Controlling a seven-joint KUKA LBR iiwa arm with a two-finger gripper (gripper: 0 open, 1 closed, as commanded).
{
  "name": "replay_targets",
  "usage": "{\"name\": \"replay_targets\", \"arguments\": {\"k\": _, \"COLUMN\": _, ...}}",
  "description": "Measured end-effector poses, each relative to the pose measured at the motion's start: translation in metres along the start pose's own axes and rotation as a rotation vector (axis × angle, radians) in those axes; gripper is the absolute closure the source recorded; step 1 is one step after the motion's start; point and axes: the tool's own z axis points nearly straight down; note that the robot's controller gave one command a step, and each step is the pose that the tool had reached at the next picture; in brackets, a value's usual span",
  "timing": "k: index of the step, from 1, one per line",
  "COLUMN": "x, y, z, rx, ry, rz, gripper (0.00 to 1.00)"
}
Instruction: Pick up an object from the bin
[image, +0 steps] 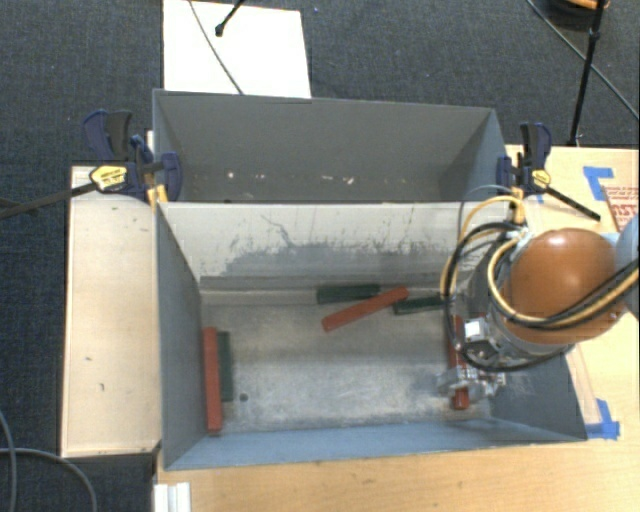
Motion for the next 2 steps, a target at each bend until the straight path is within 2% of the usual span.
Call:
{"name": "replay_targets", "arguments": {"k": 1, "x": -0.019, "y": -0.001, "z": -0.126, "rx": 0.009, "ry": 0.0, "rz": 0.017, "gripper": 1.0}}
{"name": "replay_targets", "arguments": {"k": 2, "x": -0.032, "y": 0.014, "z": -0.116, "rx": -0.003, "ry": 0.002, "rz": -0.097, "gripper": 1.0}}
